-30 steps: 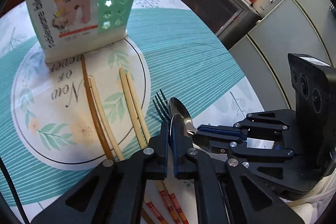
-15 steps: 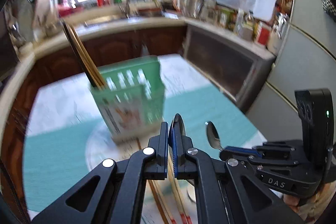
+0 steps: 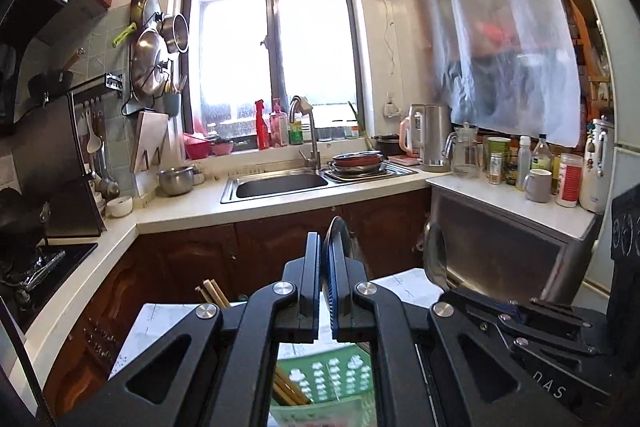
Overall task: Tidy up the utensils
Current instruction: 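Lift both held spoons upright over the green holder, then lower the spoons into the green holder and open both tools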
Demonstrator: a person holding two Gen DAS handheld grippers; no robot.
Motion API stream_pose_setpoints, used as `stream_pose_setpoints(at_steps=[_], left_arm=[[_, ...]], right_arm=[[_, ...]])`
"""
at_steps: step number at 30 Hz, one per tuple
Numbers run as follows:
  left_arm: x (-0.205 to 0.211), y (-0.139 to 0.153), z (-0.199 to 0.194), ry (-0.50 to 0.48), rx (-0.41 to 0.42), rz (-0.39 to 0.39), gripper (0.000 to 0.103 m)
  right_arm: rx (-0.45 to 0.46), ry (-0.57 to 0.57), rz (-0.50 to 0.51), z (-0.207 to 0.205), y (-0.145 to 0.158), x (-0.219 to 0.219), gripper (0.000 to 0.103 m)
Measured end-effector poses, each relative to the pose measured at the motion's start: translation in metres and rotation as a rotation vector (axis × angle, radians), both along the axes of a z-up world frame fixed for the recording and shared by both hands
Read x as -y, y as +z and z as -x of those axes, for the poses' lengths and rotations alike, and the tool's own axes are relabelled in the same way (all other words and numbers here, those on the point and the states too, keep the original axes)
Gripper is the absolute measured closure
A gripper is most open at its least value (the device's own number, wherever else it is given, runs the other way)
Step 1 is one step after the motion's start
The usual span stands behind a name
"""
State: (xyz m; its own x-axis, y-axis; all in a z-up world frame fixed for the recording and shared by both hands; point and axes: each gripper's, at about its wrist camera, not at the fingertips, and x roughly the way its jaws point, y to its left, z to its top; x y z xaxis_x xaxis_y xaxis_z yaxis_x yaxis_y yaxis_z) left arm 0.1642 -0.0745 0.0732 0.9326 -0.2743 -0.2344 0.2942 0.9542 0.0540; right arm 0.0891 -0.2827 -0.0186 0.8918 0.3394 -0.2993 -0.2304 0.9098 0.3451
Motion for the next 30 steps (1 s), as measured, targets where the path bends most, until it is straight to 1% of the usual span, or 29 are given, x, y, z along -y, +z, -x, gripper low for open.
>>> stream_pose_setpoints(at_steps=[3,5,8,10,11,13,17,19,20,21,26,28,29,30], left_arm=[[0.006,-0.011,-0.018,0.017,0.011,-0.02,0.102],[0.009,-0.019,-0.03,0.035,0.017,-0.044,0.102],[0.009,-0.03,-0.042,0.045,0.012,-0.056,0.102],[0.011,-0.036,-0.047,0.048,0.014,-0.067,0.102],[0.013,-0.041,-0.049,0.052,0.02,-0.085,0.102],[0.017,-0.05,-0.05,0.054,0.03,-0.107,0.102],[0.026,-0.068,-0.051,0.051,0.041,-0.139,0.102],[0.028,-0.074,-0.051,0.054,0.042,-0.143,0.102],[0.029,-0.076,-0.051,0.056,0.043,-0.14,0.102],[0.029,-0.078,-0.052,0.055,0.039,-0.139,0.102],[0.032,-0.089,-0.053,0.045,0.028,-0.155,0.101],[0.034,-0.094,-0.05,0.03,0.031,-0.167,0.101],[0.035,-0.095,-0.048,0.023,0.034,-0.17,0.101],[0.035,-0.096,-0.046,0.016,0.034,-0.166,0.101]], right_arm=[[0.051,0.044,-0.006,-0.028,-0.001,-0.007,0.097],[0.056,0.07,-0.01,-0.047,-0.006,-0.014,0.097],[0.064,0.093,-0.001,-0.073,-0.017,-0.024,0.097],[0.073,0.101,0.022,-0.095,-0.028,-0.033,0.097],[0.074,0.106,0.035,-0.113,-0.036,-0.036,0.097],[0.075,0.115,0.062,-0.128,-0.051,-0.041,0.097],[0.079,0.119,0.065,-0.14,-0.081,-0.043,0.097],[0.086,0.119,0.068,-0.145,-0.095,-0.043,0.097],[0.086,0.122,0.066,-0.144,-0.096,-0.042,0.097],[0.091,0.128,0.069,-0.147,-0.103,-0.043,0.097],[0.088,0.153,0.113,-0.139,-0.135,-0.049,0.097],[0.106,0.14,0.128,-0.135,-0.143,-0.049,0.097],[0.103,0.138,0.131,-0.128,-0.144,-0.049,0.097],[0.093,0.146,0.134,-0.131,-0.148,-0.05,0.096]])
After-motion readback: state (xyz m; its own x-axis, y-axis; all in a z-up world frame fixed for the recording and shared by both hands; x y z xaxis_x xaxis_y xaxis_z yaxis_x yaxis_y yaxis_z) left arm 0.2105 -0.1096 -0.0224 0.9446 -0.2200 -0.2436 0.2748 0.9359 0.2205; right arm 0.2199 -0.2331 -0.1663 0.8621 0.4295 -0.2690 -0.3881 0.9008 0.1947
